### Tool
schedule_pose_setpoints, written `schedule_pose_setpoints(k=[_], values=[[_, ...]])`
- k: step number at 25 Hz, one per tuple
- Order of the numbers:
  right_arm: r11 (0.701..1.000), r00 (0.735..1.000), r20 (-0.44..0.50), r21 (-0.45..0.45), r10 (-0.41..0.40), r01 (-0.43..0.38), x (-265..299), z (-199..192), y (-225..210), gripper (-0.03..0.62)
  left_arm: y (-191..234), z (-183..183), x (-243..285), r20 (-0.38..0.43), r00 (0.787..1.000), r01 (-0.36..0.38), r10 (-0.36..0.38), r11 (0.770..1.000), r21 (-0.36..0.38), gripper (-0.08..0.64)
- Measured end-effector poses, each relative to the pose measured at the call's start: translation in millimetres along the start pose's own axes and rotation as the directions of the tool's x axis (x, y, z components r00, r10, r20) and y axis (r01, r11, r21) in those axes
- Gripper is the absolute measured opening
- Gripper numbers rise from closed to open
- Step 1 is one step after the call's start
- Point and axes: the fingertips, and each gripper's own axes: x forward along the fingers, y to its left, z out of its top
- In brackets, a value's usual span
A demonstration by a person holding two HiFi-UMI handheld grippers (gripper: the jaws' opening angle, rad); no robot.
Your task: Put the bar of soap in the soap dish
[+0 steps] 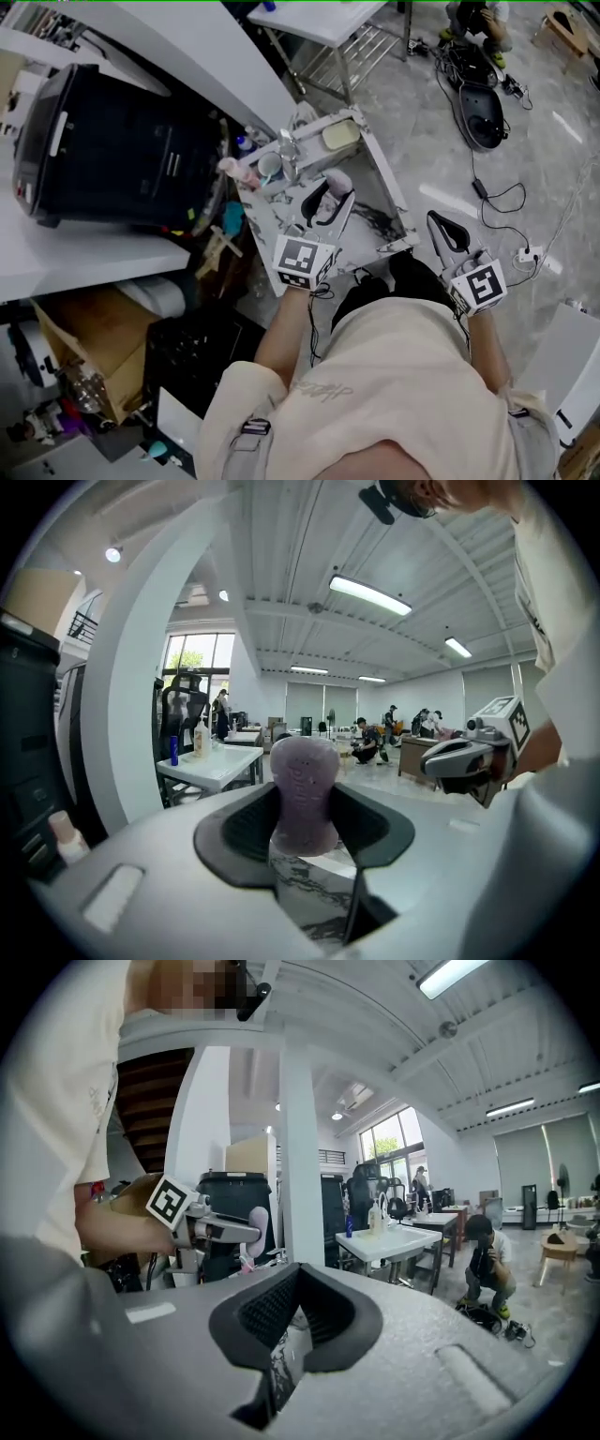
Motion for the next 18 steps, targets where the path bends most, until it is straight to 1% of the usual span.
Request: schedule_pose_setpoints(k=[2,5,8,11,14,16,18], values=[[1.0,1.0,0.009,0.019,0.01,-0.01,1.2,-3.2,-9.1,0.0,6.2,-2.7,18.1,-0.055,0.998,-0.013,0.015,0.999,0.046,0.202],[0.999,0.999,0.033,0.028,0.031,-0.032,6.5,-0.7,-27.2,0.0,17.2,-10.5,49.4,-0.129,0.991,-0.006,0.02,0.994,0.114,0.202],[0.998,0.997,0.055,0.028,0.051,-0.052,13.5,2.8,-47.1,0.0,34.7,-30.7,78.3,-0.226,0.973,-0.013,0.045,0.99,0.14,0.202],[0.997,0.996,0.056,0.039,0.068,-0.071,19.2,-2.8,-69.3,0.0,54.3,-56.3,103.7,-0.327,0.941,-0.033,0.084,0.986,0.16,0.201],[0.995,0.995,0.038,0.045,0.091,-0.092,25.9,-18.5,-90.3,0.0,70.0,-82.8,126.7,-0.409,0.906,-0.031,0.11,0.98,0.195,0.201],[0.993,0.994,0.03,0.059,0.104,-0.105,30.7,-26.3,-100.9,0.0,81.0,-102.1,139.6,-0.465,0.877,-0.016,0.124,0.973,0.229,0.201],[0.99,0.993,0.027,0.08,0.114,-0.116,34.6,-29.8,-108.1,0.0,92.9,-121.4,149.6,-0.527,0.839,0.003,0.135,0.968,0.252,0.201]])
